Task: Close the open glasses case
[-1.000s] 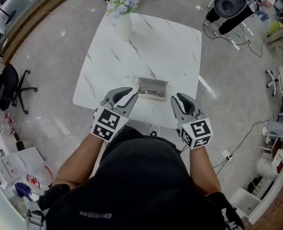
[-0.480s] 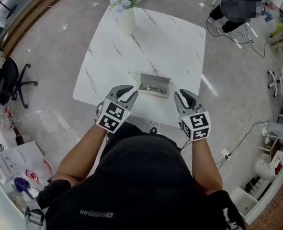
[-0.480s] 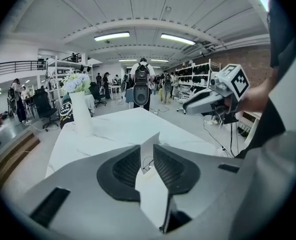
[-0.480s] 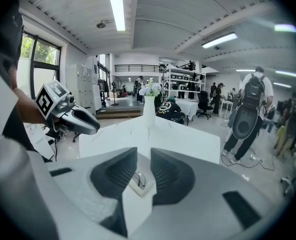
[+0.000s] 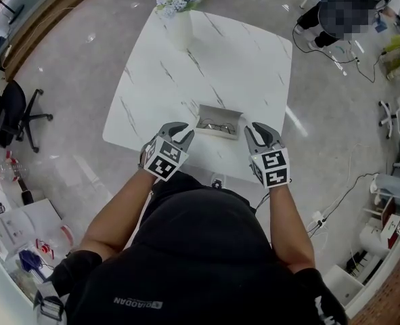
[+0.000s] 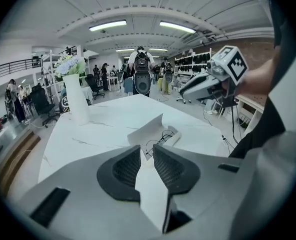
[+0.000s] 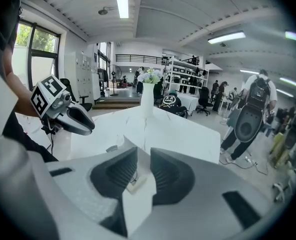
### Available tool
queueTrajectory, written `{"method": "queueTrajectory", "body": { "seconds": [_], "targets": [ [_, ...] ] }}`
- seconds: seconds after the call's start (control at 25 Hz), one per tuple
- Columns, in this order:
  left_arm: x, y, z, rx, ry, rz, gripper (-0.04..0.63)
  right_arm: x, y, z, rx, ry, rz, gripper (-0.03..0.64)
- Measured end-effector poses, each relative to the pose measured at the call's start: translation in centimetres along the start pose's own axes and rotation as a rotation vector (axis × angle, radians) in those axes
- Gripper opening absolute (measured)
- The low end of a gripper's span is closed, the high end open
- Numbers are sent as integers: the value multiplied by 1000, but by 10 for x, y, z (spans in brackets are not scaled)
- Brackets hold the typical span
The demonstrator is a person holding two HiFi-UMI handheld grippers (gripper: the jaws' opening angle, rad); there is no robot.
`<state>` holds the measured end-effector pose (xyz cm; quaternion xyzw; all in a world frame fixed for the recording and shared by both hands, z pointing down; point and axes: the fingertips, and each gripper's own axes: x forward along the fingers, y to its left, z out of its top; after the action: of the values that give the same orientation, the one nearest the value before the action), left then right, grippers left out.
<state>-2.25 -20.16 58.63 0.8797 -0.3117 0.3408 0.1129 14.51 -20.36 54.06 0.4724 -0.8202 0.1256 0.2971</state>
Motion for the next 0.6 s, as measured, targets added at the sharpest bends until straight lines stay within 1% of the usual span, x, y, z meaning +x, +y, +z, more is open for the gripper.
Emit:
{"method": "queueTrajectory", "body": {
  "seconds": [0.2,0.44,0.6],
  "targets": [
    [18,1,-12,36,41,-2,84,10,0,-5,-27,13,14,71],
    [38,-5,-28,132,114,-22,84,20,-2,-11,-48,39,12,71],
    [53,-4,-45,135,164,-36,84,30,-4,-15,-40,47,13,71]
  ]
}}
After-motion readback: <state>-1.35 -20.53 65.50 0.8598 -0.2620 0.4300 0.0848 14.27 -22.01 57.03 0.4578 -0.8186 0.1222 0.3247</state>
